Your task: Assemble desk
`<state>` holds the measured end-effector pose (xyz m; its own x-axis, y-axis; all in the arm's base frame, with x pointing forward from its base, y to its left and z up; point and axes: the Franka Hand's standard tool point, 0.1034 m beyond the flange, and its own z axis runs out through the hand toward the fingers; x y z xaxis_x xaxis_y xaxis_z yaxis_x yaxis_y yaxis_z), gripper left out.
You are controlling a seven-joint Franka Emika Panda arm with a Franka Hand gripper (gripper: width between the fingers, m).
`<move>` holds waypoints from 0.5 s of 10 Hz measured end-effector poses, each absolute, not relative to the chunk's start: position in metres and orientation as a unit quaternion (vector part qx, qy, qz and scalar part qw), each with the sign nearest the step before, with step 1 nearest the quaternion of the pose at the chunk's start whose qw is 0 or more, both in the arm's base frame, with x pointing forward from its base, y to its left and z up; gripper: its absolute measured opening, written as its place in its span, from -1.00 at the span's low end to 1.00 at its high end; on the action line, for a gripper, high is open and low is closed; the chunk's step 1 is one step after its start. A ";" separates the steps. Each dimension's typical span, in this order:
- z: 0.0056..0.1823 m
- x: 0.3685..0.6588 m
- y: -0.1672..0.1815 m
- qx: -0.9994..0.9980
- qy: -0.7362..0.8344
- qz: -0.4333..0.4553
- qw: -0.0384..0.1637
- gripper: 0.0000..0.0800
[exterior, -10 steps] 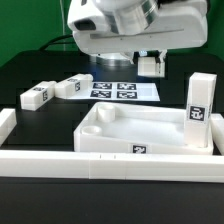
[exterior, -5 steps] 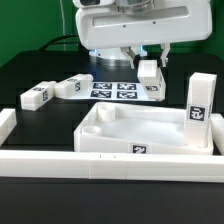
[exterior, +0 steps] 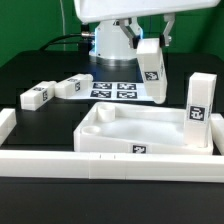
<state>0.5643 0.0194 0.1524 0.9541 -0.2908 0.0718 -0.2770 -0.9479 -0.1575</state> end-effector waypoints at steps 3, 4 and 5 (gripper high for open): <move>0.150 0.568 0.016 -0.983 0.131 -0.116 0.058 -0.27; 0.152 0.571 0.005 -0.985 0.116 -0.117 0.054 -0.27; 0.153 0.571 -0.006 -0.984 0.118 -0.122 0.050 -0.27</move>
Offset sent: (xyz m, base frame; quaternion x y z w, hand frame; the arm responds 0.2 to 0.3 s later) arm 0.0121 -0.0355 0.0081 -0.0250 0.0236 -0.0927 0.9951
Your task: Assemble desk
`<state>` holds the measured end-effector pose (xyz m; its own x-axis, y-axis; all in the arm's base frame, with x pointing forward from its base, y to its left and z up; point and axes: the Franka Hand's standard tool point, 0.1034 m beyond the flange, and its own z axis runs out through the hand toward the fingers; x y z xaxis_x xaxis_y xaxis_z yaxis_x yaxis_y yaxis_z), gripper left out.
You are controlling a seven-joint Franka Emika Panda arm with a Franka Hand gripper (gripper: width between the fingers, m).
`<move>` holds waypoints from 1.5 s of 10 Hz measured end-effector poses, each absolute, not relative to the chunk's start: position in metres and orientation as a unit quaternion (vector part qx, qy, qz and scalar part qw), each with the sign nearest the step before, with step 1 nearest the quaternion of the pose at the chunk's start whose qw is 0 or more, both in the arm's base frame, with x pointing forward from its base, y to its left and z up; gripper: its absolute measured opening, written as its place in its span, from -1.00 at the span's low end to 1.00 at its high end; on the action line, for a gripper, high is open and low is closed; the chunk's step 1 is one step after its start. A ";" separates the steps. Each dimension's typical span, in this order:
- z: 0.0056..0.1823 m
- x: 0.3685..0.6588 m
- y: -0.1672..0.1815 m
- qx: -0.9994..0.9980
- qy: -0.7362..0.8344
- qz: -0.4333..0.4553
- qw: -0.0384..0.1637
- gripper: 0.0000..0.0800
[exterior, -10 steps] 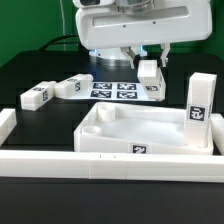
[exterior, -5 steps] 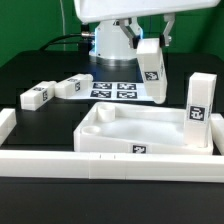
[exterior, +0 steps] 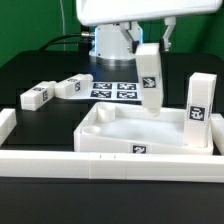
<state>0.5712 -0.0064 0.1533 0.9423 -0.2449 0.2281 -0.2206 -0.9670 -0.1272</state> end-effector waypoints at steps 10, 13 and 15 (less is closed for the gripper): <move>0.154 0.574 -0.052 -0.968 0.109 -0.226 0.002 -0.27; 0.153 0.574 -0.052 -0.968 0.109 -0.225 0.002 -0.27; 0.149 0.575 -0.056 -0.970 0.099 -0.223 -0.003 -0.27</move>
Offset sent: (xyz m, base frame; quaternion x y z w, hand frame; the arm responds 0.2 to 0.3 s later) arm 0.0000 0.0000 0.0000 0.0000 0.0650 0.0000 0.9979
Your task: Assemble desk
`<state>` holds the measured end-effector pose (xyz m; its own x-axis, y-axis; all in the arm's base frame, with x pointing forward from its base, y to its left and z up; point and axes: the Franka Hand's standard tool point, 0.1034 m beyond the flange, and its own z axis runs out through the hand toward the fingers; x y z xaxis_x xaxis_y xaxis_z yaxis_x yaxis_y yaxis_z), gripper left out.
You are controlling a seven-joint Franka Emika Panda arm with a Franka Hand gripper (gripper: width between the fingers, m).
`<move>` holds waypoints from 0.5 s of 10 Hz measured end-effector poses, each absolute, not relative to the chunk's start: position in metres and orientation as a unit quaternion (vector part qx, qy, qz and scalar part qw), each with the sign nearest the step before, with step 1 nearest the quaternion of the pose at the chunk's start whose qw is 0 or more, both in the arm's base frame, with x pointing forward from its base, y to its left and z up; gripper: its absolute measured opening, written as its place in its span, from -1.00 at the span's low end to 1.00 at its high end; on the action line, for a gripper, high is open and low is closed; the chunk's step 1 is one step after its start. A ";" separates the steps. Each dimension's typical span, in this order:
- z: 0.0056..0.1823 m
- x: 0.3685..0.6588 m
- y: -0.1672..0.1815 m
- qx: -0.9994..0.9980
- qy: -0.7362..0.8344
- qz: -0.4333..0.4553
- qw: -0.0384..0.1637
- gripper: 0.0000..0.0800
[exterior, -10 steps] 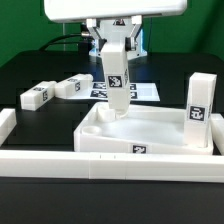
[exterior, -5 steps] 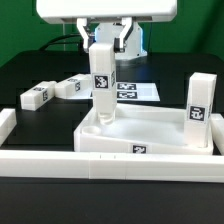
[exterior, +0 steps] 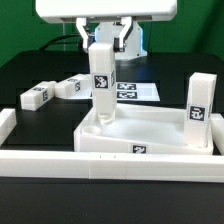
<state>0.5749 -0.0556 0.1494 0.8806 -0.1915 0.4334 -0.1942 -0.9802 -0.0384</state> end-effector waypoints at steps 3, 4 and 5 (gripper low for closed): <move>0.147 0.579 -0.061 0.971 -0.085 0.223 0.010 -0.27; 0.147 0.580 -0.061 0.970 -0.084 0.226 0.011 -0.27; 0.147 0.580 -0.063 0.968 -0.084 0.237 0.016 -0.27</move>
Offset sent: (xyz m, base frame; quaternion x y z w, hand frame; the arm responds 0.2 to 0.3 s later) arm 0.0000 0.0000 0.0000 0.0000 0.0000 0.0000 1.0000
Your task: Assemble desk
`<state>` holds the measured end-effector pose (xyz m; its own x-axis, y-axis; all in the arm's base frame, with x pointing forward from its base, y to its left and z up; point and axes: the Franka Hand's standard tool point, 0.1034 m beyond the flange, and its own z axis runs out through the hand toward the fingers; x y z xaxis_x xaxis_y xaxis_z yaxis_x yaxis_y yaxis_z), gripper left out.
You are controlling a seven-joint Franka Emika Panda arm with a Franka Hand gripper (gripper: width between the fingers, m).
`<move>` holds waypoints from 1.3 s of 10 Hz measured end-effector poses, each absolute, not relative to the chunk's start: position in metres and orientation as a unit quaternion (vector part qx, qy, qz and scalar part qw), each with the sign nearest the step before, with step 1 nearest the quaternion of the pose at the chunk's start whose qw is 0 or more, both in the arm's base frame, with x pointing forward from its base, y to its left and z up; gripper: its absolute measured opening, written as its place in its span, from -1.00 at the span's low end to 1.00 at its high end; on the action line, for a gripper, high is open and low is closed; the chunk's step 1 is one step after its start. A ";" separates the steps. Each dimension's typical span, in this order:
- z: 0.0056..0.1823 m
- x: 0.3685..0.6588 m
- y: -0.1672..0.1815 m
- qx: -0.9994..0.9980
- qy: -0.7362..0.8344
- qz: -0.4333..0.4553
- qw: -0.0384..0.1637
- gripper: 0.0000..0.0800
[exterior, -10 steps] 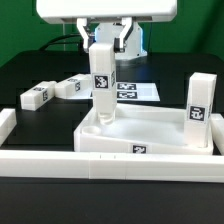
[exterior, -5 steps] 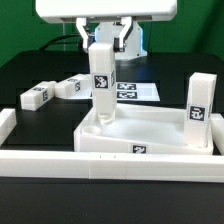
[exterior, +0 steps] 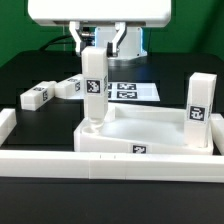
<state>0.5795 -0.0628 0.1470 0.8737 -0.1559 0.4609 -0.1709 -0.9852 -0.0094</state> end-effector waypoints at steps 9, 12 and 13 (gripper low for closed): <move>0.142 0.576 -0.070 0.969 -0.084 0.231 0.019 -0.27; 0.140 0.576 -0.065 0.970 -0.080 0.229 0.018 -0.27; 0.138 0.576 -0.065 0.970 -0.079 0.228 0.018 -0.27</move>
Offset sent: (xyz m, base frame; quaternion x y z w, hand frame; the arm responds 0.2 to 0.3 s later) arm -0.0001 -0.0121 0.0016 -0.0005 -0.0035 -0.0137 0.9999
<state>0.5760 -0.0651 0.1384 0.8831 -0.1453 0.4462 -0.1622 -0.9868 -0.0003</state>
